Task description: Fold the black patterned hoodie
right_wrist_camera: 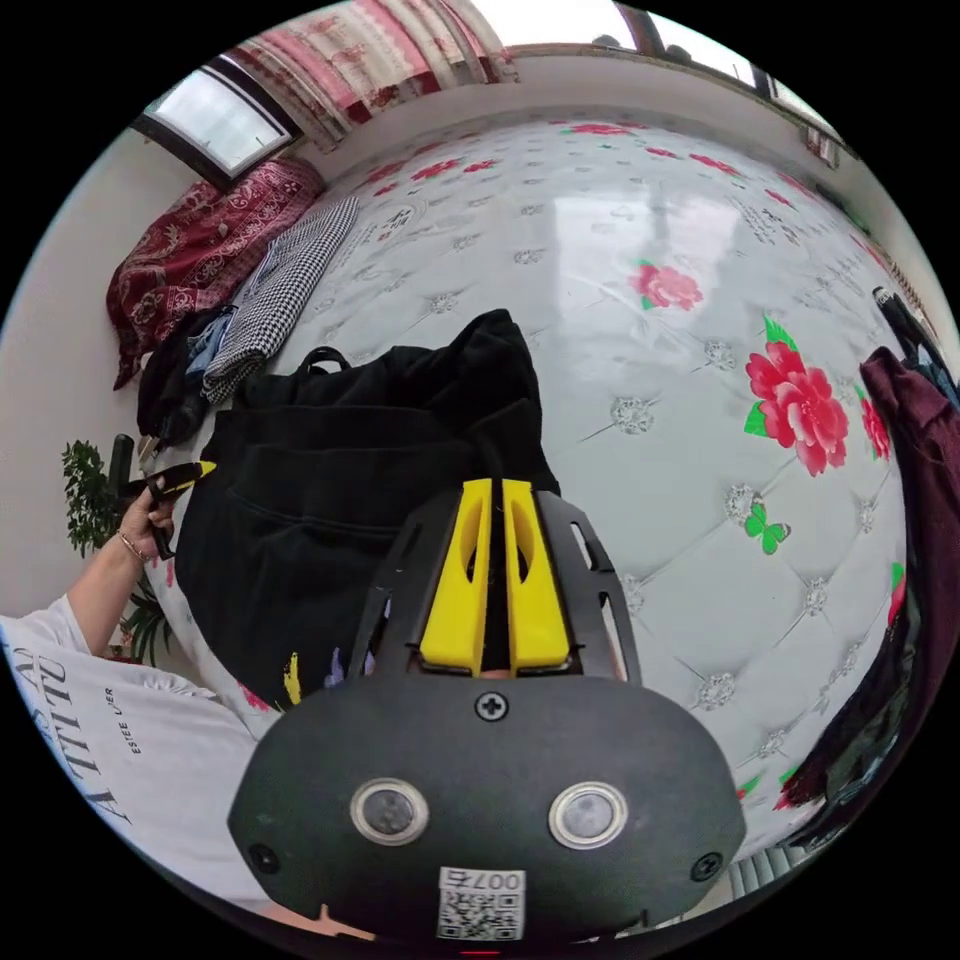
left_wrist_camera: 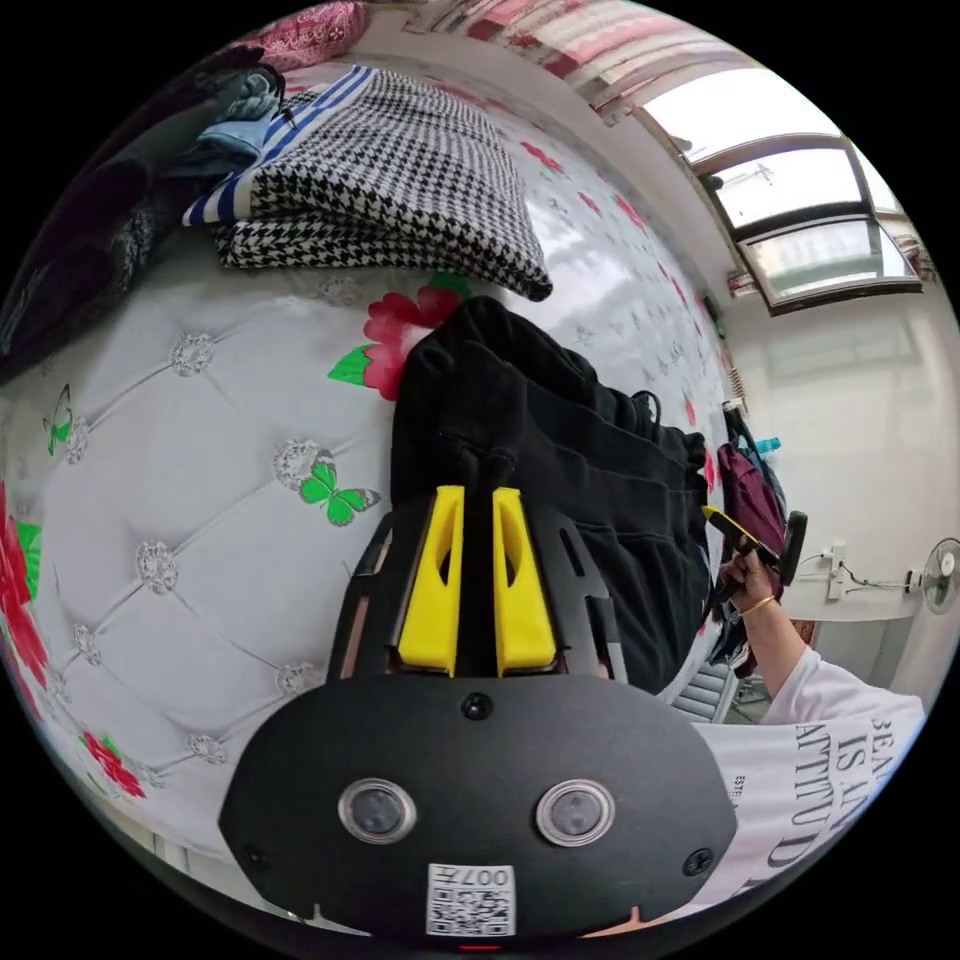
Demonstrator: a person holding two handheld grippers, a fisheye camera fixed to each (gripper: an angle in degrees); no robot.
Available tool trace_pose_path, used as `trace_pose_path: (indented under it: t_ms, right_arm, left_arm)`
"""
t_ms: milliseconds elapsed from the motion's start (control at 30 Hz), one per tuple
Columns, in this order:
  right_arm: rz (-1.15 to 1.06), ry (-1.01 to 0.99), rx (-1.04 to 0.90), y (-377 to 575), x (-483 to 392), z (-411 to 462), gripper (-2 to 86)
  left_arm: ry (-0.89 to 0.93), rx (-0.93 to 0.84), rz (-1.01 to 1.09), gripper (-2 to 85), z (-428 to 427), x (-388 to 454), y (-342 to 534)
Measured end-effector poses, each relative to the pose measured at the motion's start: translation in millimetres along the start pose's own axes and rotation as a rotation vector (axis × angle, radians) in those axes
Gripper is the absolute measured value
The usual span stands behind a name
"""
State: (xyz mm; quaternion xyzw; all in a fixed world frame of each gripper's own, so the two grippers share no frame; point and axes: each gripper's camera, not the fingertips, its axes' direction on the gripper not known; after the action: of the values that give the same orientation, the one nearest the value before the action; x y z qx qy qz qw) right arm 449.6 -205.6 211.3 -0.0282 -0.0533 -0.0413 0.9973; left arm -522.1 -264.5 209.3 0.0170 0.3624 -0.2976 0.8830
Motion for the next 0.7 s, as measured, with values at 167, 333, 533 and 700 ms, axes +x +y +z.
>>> trace_pose_path:
  t_ms: [167,333,533,700]
  right_arm:
    - [-0.03,-0.003,0.155,2,-11,-51,0.0]
    - [-0.122,0.033,0.274,-46,-19,-89,0.0]
    - [0.101,-0.04,-0.071,-96,24,31,1.0]
    - [0.044,-0.039,0.133,-56,18,-6,4.0]
  left_arm:
    - [0.139,0.171,-0.004,2.3,-33,14,31]
    - [0.036,0.29,0.141,2.1,-54,53,-4]
    - [0.005,-0.072,-0.01,5.5,81,12,-49]
    - [0.082,0.095,0.017,9.6,31,7,-18]
